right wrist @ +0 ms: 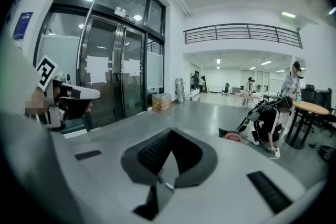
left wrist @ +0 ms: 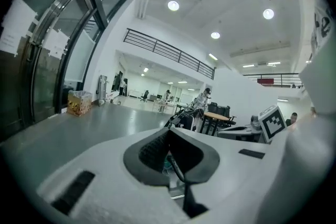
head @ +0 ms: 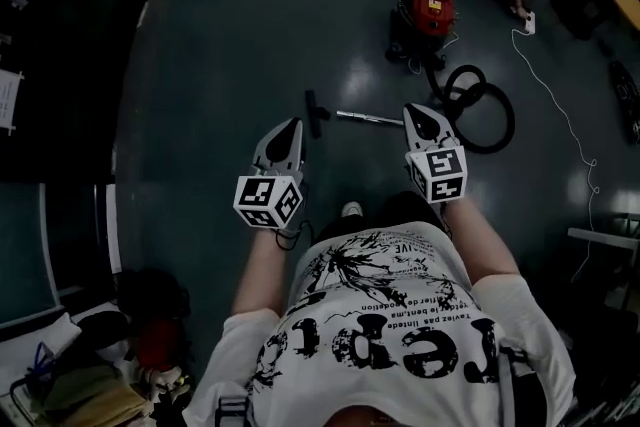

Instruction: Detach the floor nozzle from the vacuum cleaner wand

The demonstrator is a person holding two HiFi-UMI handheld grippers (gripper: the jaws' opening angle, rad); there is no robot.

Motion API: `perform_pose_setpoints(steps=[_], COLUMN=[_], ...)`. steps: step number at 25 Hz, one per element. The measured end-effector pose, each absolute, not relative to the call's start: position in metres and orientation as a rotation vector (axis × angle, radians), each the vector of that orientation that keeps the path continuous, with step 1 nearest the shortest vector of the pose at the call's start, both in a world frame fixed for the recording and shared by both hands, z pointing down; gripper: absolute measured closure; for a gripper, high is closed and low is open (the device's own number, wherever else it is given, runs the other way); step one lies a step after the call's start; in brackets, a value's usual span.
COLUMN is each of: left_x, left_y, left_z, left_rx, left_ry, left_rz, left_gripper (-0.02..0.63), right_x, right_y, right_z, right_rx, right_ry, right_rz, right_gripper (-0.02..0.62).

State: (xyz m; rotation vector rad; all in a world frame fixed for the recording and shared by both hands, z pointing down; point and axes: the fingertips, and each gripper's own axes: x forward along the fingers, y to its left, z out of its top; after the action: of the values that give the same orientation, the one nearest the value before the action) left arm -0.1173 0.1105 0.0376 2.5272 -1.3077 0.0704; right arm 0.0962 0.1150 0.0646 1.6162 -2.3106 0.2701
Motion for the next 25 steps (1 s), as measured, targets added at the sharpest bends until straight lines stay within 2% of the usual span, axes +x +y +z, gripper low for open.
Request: perform_pose_setpoints(steps=[8,14,25], left_x=[-0.083,-0.043,-0.021], left_y=[0.138,0.154,0.158], left_z=[0.021,0.029,0.039], left_rx=[2.473,2.493,2.441], left_ry=[-1.388,-1.376,-1.427], left_rz=[-0.003,0.079,0.145], left_gripper=[0.601,0.601,0.601], right_x=[0.125,0.157,0.174], right_y=[0.149,0.16,0.16], right_z=[0.057,0.05,0.057], right_rx=[1.535,1.529,1.473], right_ry=[-2.36,-2.376,-2.404], right_rz=[0.253,0.241,0.256], right_gripper=[0.594,0.594,0.593])
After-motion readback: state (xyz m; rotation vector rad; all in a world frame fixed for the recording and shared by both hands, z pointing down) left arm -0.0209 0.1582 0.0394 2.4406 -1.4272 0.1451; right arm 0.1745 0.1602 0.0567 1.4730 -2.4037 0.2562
